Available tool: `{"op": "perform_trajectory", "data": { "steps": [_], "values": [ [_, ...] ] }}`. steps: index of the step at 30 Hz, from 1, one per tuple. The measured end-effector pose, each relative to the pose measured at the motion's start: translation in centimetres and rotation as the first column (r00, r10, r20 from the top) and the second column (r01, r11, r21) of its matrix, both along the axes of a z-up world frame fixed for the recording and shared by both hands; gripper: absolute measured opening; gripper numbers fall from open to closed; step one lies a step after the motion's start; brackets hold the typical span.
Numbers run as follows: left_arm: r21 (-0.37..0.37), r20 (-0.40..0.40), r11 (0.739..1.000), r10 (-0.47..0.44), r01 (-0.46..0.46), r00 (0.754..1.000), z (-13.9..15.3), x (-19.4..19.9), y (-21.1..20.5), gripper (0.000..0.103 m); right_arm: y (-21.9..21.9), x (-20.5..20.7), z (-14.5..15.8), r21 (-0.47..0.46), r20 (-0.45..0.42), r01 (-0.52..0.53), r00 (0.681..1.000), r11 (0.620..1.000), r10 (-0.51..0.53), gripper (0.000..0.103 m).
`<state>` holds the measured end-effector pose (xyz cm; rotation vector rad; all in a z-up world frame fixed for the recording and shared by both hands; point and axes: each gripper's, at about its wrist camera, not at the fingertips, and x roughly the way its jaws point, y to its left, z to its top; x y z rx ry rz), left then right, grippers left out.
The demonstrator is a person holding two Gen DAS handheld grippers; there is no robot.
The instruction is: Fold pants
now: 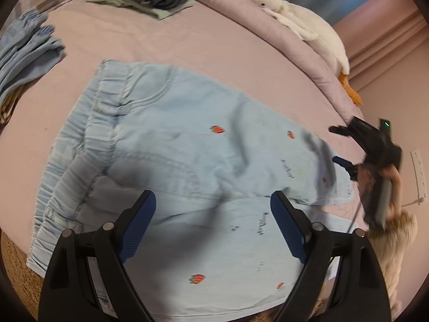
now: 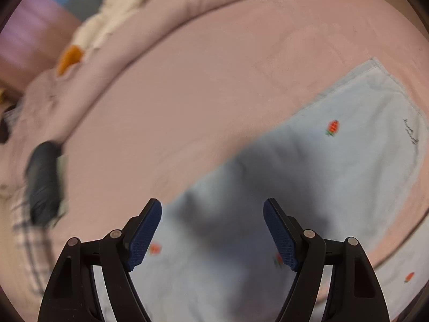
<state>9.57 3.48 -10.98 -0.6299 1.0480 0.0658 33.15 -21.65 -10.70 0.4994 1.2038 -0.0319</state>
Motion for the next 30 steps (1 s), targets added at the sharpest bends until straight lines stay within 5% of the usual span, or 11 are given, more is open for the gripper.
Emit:
{"op": "perform_trajectory", "data": {
  "steps": [6, 12, 15, 17, 19, 25, 30],
  "values": [
    [0.011, -0.061, 0.999, 0.034, -0.034, 0.998, -1.7, -0.4, 1.5, 0.088, 0.2, 4.3, -2.7, -0.091, -0.071, 0.074, 0.994, 0.993, -0.080, 0.078],
    [-0.017, -0.075, 0.999, 0.050, -0.051, 0.996, -2.1, -0.3, 2.0, 0.088, 2.2, 4.1, -3.4, -0.242, -0.074, 0.008, 0.997, 0.970, -0.027, 0.078],
    [-0.011, -0.075, 0.999, 0.050, -0.050, 0.996, -1.9, -0.7, 1.9, 0.088, 2.6, 3.1, -3.3, -0.324, -0.053, 0.005, 0.998, 0.946, -0.024, 0.059],
    [-0.015, -0.071, 0.998, 0.052, -0.053, 0.996, -1.9, -0.8, 2.0, 0.088, 2.7, 2.5, -3.0, -0.374, -0.026, 0.003, 1.000, 0.928, -0.013, 0.022],
    [-0.027, -0.064, 0.998, 0.059, -0.061, 0.996, -1.9, -0.9, 2.1, 0.088, 2.8, 1.2, -2.4, -0.428, 0.013, -0.035, 0.999, 0.903, 0.045, 0.003],
    [-0.075, -0.020, 0.994, 0.079, -0.080, 0.997, -0.5, -1.7, 2.1, 0.088, 0.8, -2.9, 3.0, -0.235, 0.184, -0.049, 0.978, 0.971, 0.094, 0.001],
    [-0.079, 0.027, 0.993, 0.093, -0.091, 0.995, 1.2, -2.1, 2.1, 0.088, -2.8, -11.9, 9.1, -0.107, 0.444, -0.012, 0.894, 0.994, 0.058, 0.001]
  ]
}}
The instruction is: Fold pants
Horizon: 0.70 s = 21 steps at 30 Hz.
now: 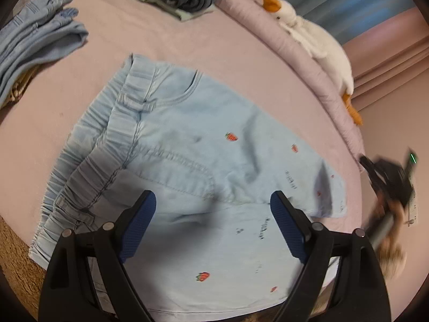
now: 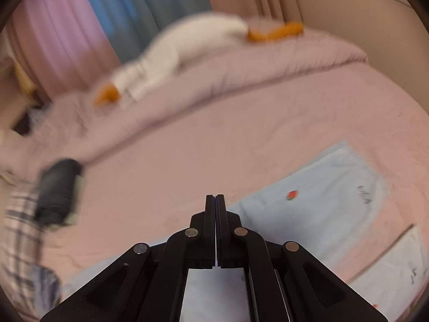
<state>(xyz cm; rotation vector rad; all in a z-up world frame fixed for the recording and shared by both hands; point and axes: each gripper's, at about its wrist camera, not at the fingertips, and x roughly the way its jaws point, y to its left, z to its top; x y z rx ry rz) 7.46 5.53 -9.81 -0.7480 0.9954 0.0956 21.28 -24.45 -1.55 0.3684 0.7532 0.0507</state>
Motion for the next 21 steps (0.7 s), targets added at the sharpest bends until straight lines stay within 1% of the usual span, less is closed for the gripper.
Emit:
{"op": "perform_trajectory", "data": {
  "steps": [1, 2, 3, 5, 6, 8, 9, 11, 13, 14, 15, 16, 17, 18, 19, 20, 21],
  "values": [
    [0.001, 0.007, 1.000, 0.003, -0.003, 1.000, 0.3, 0.0, 0.0, 0.088, -1.0, -2.2, 0.6, 0.013, 0.038, -0.002, 0.999, 1.000, 0.001, 0.001],
    [0.004, 0.016, 1.000, 0.008, -0.008, 1.000, 0.6, 0.0, -0.1, 0.088, -1.7, -3.1, 0.6, 0.021, 0.054, 0.002, 0.999, 1.000, -0.003, 0.001],
    [0.007, 0.021, 1.000, 0.010, -0.010, 1.000, 0.8, 0.0, -0.2, 0.088, -2.9, -4.5, 0.7, 0.030, 0.062, 0.008, 0.998, 1.000, -0.010, 0.001],
    [0.012, 0.028, 1.000, 0.011, -0.011, 1.000, 1.2, 0.3, -0.5, 0.088, -4.8, -6.8, -0.3, 0.054, 0.049, 0.019, 0.999, 0.998, -0.021, 0.001],
    [0.011, 0.031, 1.000, 0.007, -0.007, 0.999, 1.3, 0.4, -0.7, 0.088, -5.6, -6.5, -1.2, 0.060, 0.024, 0.025, 0.999, 0.998, -0.027, 0.001],
    [0.018, 0.029, 1.000, -0.013, 0.013, 0.999, 1.4, 0.6, -1.3, 0.088, -7.9, -6.3, -2.1, 0.058, -0.008, 0.060, 0.998, 0.996, -0.060, 0.001],
    [0.024, 0.028, 1.000, -0.019, 0.018, 0.999, 1.5, 0.7, -1.5, 0.088, -8.2, -6.2, -1.5, 0.055, -0.016, 0.077, 0.997, 0.995, -0.076, 0.001],
    [0.041, 0.024, 0.999, -0.028, 0.027, 0.999, 1.6, 1.0, -1.9, 0.088, -8.7, -5.4, -1.7, 0.042, -0.040, 0.087, 0.996, 0.995, -0.086, 0.001],
    [0.056, 0.018, 0.998, -0.033, 0.032, 0.999, 1.4, 1.1, -2.2, 0.088, -8.9, -4.6, -1.6, 0.065, -0.056, 0.095, 0.994, 0.993, -0.092, 0.001],
    [0.063, 0.012, 0.997, -0.034, 0.033, 0.999, 1.4, 1.2, -2.3, 0.088, -8.7, -4.0, -1.6, 0.083, -0.062, 0.084, 0.995, 0.993, -0.079, 0.001],
    [0.067, 0.006, 0.997, -0.034, 0.034, 0.999, 1.2, 1.2, -2.4, 0.088, -8.8, -4.2, -1.4, 0.093, -0.062, 0.072, 0.996, 0.993, -0.066, 0.001],
    [0.072, -0.002, 0.997, -0.035, 0.035, 0.999, 1.1, 1.3, -2.5, 0.088, -8.4, -3.7, -1.3, 0.098, -0.062, 0.061, 0.997, 0.993, -0.055, 0.004],
    [0.073, -0.006, 0.997, -0.035, 0.036, 0.999, 1.0, 1.5, -2.6, 0.088, -8.3, -3.7, -1.5, 0.097, -0.068, 0.052, 0.997, 0.994, -0.045, 0.020],
    [0.075, -0.012, 0.996, -0.037, 0.038, 0.999, 1.0, 1.7, -2.6, 0.088, -7.6, -2.8, -1.7, 0.091, -0.091, 0.042, 0.995, 0.995, -0.033, 0.032],
    [0.078, -0.016, 0.996, -0.038, 0.039, 0.999, 1.0, 2.0, -2.7, 0.088, -7.1, -2.0, -1.8, 0.096, -0.105, 0.039, 0.994, 0.995, -0.029, 0.058],
    [0.084, -0.019, 0.996, -0.039, 0.040, 0.999, 1.0, 2.3, -2.7, 0.088, -6.6, -1.0, -1.9, 0.117, -0.109, 0.034, 0.994, 0.993, -0.021, 0.071],
    [0.088, -0.018, 0.995, -0.037, 0.038, 0.999, 1.1, 2.5, -2.7, 0.088, -6.1, 0.0, -2.1, 0.136, -0.116, 0.023, 0.993, 0.990, -0.007, 0.072]
  ]
}}
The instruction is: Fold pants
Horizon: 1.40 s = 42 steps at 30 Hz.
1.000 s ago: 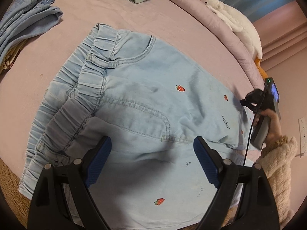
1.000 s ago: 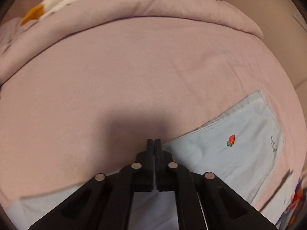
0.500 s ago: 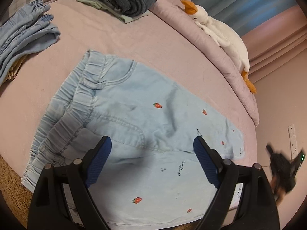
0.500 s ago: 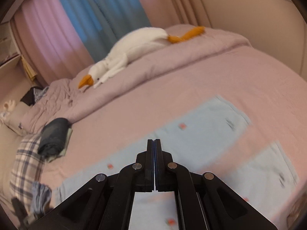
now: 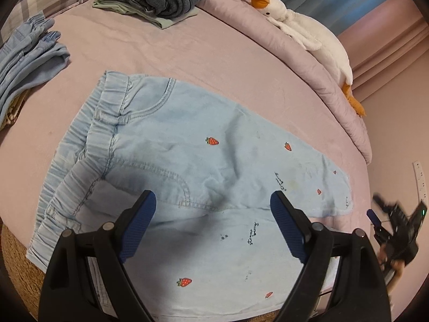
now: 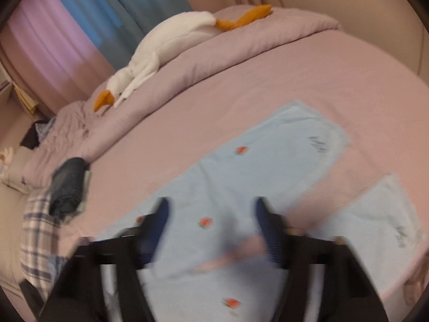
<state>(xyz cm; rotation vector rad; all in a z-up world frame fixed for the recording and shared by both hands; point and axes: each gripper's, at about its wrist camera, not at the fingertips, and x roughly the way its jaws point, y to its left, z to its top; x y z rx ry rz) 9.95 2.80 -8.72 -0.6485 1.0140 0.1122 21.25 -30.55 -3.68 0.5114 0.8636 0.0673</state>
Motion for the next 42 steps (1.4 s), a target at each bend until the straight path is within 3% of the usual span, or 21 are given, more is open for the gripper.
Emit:
{"op": "perform_trajectory", "data": {
  "steps": [5, 12, 13, 14, 15, 17, 18, 20, 22, 27, 29, 31, 34, 39, 41, 42],
  "values": [
    [-0.003, -0.009, 1.000, 0.010, -0.010, 1.000, -0.3, 0.6, 0.2, 0.088, 3.1, 6.5, -1.9, 0.015, -0.113, -0.030, 0.993, 0.999, 0.031, 0.072],
    [-0.015, -0.065, 1.000, 0.008, -0.009, 0.998, -2.0, 0.2, 0.6, 0.088, 6.6, 14.8, -7.4, -0.099, -0.270, 0.034, 0.961, 0.995, -0.059, 0.072],
    [-0.017, -0.071, 1.000, 0.012, -0.013, 0.997, -2.2, 0.1, 0.7, 0.088, 6.7, 15.2, -8.4, -0.113, -0.295, 0.043, 0.953, 0.993, -0.075, 0.071],
    [-0.023, -0.078, 0.999, 0.021, -0.023, 0.997, -2.5, 0.1, 1.0, 0.088, 6.9, 15.5, -9.9, -0.152, -0.329, 0.048, 0.939, 0.987, -0.096, 0.060],
    [-0.026, -0.079, 0.999, 0.027, -0.029, 0.997, -2.6, 0.1, 1.1, 0.088, 7.1, 15.3, -9.9, -0.201, -0.298, 0.052, 0.948, 0.978, -0.112, 0.058],
    [-0.033, -0.080, 0.999, 0.033, -0.036, 0.996, -2.7, 0.2, 1.4, 0.088, 7.5, 14.3, -9.5, -0.288, -0.254, 0.078, 0.955, 0.954, -0.155, 0.024],
    [-0.034, -0.081, 0.999, 0.033, -0.036, 0.996, -2.7, 0.2, 1.4, 0.088, 7.3, 13.9, -9.5, -0.306, -0.242, 0.088, 0.956, 0.948, -0.167, 0.020],
    [-0.046, -0.080, 0.998, 0.028, -0.032, 0.996, -2.7, 0.2, 1.3, 0.088, 6.3, 12.8, -9.2, -0.255, -0.230, 0.089, 0.962, 0.963, -0.150, 0.005],
    [-0.070, -0.069, 0.997, 0.022, -0.027, 0.997, -2.4, 0.0, 1.2, 0.088, 4.9, 10.8, -7.8, -0.159, -0.215, 0.098, 0.968, 0.982, -0.131, 0.005],
    [-0.105, -0.033, 0.994, 0.004, -0.008, 0.999, -1.3, 0.4, 0.6, 0.090, 1.9, 1.0, -1.0, 0.029, 0.018, 0.051, 0.999, 0.998, -0.051, 0.005],
    [-0.165, -0.007, 0.986, -0.007, 0.006, 1.000, -0.7, 1.0, 0.6, 0.094, 1.2, -3.8, 0.5, 0.049, 0.092, 0.011, 0.996, 0.999, -0.015, 0.005],
    [-0.216, 0.017, 0.976, -0.010, 0.013, 1.000, -0.2, 1.6, 0.4, 0.095, 0.6, -8.6, 0.4, 0.066, 0.120, -0.011, 0.993, 0.998, 0.003, 0.005],
    [-0.176, 0.032, 0.984, -0.020, 0.025, 0.999, 0.6, 3.3, -0.6, 0.095, 0.2, -13.5, -1.7, 0.052, 0.089, -0.010, 0.996, 0.999, 0.005, 0.005],
    [-0.131, -0.033, 0.991, -0.044, 0.039, 0.998, -1.3, 7.8, -2.6, 0.094, -0.4, -15.3, -5.2, 0.124, 0.014, 0.012, 1.000, 0.992, -0.014, 0.005],
    [-0.107, -0.056, 0.993, -0.053, 0.047, 0.997, -2.5, 9.4, -3.1, 0.088, -0.4, -14.7, -5.7, 0.130, -0.004, 0.010, 1.000, 0.992, -0.010, 0.005],
    [-0.097, -0.072, 0.994, -0.056, 0.049, 0.996, -3.1, 10.1, -3.2, 0.060, -0.3, -14.4, -5.8, 0.129, -0.015, 0.014, 1.000, 0.992, -0.012, 0.005]
  ]
}}
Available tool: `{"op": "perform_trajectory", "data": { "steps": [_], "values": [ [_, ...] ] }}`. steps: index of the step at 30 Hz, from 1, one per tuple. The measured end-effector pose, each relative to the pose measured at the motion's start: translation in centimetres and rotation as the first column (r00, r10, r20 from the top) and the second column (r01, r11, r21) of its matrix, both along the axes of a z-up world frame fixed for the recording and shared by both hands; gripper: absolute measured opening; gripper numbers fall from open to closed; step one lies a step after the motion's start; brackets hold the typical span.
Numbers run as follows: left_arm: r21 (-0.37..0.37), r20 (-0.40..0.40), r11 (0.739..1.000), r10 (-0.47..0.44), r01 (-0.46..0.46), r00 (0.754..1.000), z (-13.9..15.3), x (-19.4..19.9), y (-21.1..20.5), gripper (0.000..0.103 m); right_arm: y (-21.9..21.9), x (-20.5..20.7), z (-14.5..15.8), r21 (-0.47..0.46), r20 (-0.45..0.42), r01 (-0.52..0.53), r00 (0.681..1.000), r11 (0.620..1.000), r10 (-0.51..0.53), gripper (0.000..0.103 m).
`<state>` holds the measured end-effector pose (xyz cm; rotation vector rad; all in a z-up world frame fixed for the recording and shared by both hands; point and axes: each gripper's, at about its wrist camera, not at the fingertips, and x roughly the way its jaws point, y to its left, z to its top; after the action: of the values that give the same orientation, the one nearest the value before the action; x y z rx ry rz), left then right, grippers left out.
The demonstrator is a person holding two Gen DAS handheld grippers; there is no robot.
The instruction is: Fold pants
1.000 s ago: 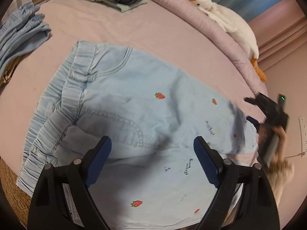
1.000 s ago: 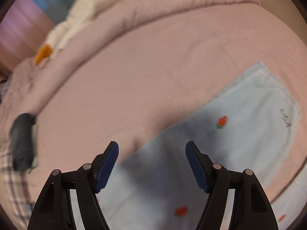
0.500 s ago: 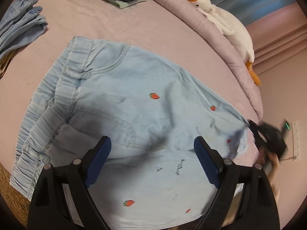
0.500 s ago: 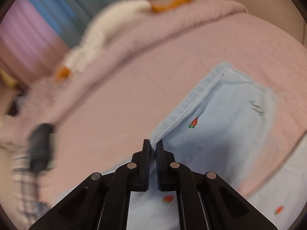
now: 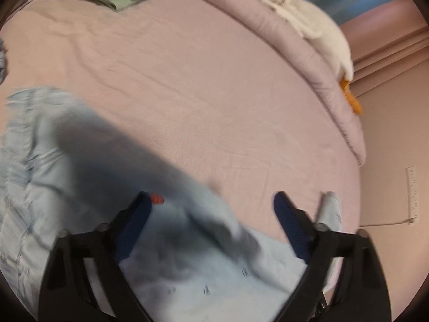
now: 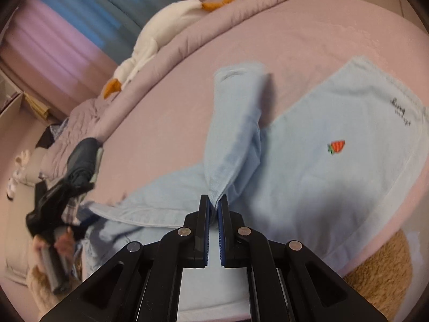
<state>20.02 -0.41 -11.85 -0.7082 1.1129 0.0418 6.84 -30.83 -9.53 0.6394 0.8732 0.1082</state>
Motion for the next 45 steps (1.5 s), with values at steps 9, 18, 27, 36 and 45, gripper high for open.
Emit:
{"op": "perform_trajectory", "data": {
  "steps": [9, 18, 27, 36, 45],
  "values": [
    [-0.105, 0.133, 0.993, -0.035, 0.049, 0.990, 4.1, -8.7, 1.6, 0.011, -1.9, -1.2, 2.8, -0.025, 0.018, 0.011, 1.000, 1.000, -0.010, 0.005],
    [-0.094, -0.024, 0.990, -0.107, 0.104, 0.994, -2.3, -18.2, 2.1, 0.023, -2.3, -2.0, -1.6, -0.018, -0.066, -0.028, 0.997, 0.999, 0.027, 0.014],
    [-0.066, 0.064, 0.994, 0.090, -0.086, 0.994, -0.6, -19.2, 6.9, 0.064, -5.2, 2.2, -1.4, 0.048, -0.033, -0.003, 0.999, 0.999, 0.004, 0.050],
    [-0.100, 0.087, 0.980, 0.180, -0.171, 0.980, -1.2, -18.1, 10.6, 0.018, -6.8, 8.5, -0.6, 0.052, -0.039, 0.027, 0.999, 0.998, -0.025, 0.005],
    [-0.190, 0.315, 0.974, 0.178, -0.122, 0.932, 7.2, -17.0, 12.6, 0.010, -8.9, 6.9, 14.0, 0.062, 0.312, 0.078, 0.945, 0.995, -0.094, 0.005]
  ]
}}
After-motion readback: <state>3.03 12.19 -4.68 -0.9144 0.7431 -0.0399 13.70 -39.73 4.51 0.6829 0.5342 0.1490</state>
